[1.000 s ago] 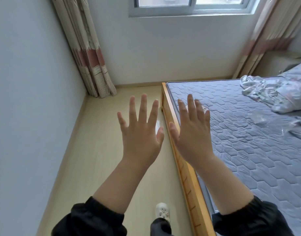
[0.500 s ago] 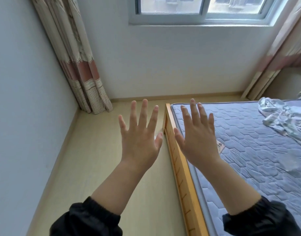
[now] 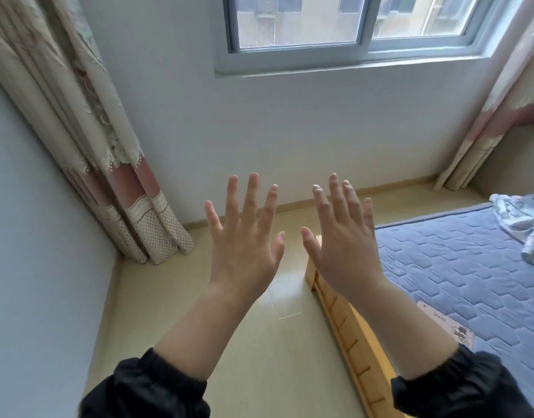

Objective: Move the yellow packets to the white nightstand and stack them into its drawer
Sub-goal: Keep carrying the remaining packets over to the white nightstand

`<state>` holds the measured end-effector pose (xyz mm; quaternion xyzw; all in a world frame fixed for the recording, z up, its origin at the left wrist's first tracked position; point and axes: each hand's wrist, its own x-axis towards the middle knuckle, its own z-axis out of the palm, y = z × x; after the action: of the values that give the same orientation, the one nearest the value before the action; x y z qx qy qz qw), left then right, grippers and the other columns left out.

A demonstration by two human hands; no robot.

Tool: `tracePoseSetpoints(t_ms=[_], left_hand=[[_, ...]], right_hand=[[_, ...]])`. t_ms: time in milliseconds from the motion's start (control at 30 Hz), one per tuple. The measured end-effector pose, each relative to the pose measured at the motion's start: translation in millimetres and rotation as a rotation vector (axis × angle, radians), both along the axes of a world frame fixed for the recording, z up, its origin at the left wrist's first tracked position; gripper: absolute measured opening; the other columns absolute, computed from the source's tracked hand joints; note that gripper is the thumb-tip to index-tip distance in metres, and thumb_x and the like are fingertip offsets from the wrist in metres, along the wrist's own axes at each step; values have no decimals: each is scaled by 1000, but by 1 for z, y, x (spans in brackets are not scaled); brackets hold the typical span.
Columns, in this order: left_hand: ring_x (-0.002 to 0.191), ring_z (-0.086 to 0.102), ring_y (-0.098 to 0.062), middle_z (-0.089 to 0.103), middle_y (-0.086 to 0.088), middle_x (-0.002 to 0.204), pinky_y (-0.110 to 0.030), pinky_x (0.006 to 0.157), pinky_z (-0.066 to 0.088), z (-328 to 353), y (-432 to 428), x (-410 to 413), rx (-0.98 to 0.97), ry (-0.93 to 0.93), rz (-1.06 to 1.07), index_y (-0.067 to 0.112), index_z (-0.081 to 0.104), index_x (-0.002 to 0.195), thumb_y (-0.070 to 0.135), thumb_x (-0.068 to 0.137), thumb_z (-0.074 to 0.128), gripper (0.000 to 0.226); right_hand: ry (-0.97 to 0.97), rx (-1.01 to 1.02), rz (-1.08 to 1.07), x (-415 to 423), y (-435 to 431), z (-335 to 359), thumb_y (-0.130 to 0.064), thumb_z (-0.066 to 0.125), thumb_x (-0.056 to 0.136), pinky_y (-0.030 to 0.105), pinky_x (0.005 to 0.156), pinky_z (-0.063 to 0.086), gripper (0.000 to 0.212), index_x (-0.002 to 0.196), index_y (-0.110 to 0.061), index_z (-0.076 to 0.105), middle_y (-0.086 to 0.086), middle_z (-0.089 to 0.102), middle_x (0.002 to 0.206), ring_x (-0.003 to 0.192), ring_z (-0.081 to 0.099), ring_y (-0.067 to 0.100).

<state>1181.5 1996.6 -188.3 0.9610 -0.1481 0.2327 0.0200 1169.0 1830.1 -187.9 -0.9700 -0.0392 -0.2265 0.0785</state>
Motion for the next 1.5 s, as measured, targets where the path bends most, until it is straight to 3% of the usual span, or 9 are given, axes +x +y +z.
tracePoseSetpoints(t_ms=[267, 500, 633, 933, 1133, 1267, 1500], left_hand=[[147, -4, -34, 3, -8, 161, -65, 108, 4, -6, -20, 189, -18, 54, -131, 23, 12, 152, 49, 89, 29, 70], [142, -29, -29, -26, -2, 157, -59, 108, -14, -14, -93, 380, -7, 97, -224, 31, -22, 147, 52, 96, 24, 72], [147, -7, -32, 0, -6, 161, -62, 109, -1, -8, -127, 483, -11, 47, -276, 27, 2, 152, 51, 89, 23, 71], [147, 5, -33, 12, -8, 159, -62, 109, 5, -13, -196, 699, 21, -37, -397, 24, 16, 151, 50, 87, 30, 70], [146, 8, -31, 18, -7, 158, -60, 109, 9, -15, -279, 852, 44, -79, -567, 24, 21, 150, 50, 87, 30, 68], [144, 14, -32, 29, -8, 156, -61, 107, 13, -9, -355, 933, 70, -82, -709, 23, 25, 148, 51, 87, 30, 67], [146, 13, -32, 24, -7, 158, -62, 110, 16, -24, -520, 990, 32, 68, -934, 24, 27, 149, 51, 87, 44, 70]], right_hand=[[-8, -1, -141, 164, -16, -4, -51, 27, 90, 53, 116, 8, 69, 150, -19, 18, 8, 11, 160, 146, 8, 27], [-18, 55, -263, 338, -82, -16, -52, 26, 90, 52, 115, 4, 69, 151, -21, 15, 7, 8, 160, 146, 5, 27], [-6, 45, -302, 437, -117, -11, -51, 27, 91, 54, 115, 7, 67, 150, -19, 17, 10, 11, 160, 146, 9, 30], [-48, 48, -403, 641, -181, -20, -49, 30, 91, 56, 114, 13, 67, 149, -16, 24, 12, 17, 158, 145, 16, 32], [-67, -5, -590, 769, -251, -17, -48, 31, 92, 59, 111, 21, 65, 147, -14, 28, 16, 23, 156, 142, 24, 35], [-48, -52, -733, 824, -307, -6, -47, 33, 91, 60, 108, 27, 65, 145, -11, 34, 17, 28, 153, 140, 29, 36], [-13, -63, -937, 865, -432, -17, -48, 34, 89, 59, 107, 26, 65, 143, -11, 38, 17, 30, 153, 139, 31, 36]])
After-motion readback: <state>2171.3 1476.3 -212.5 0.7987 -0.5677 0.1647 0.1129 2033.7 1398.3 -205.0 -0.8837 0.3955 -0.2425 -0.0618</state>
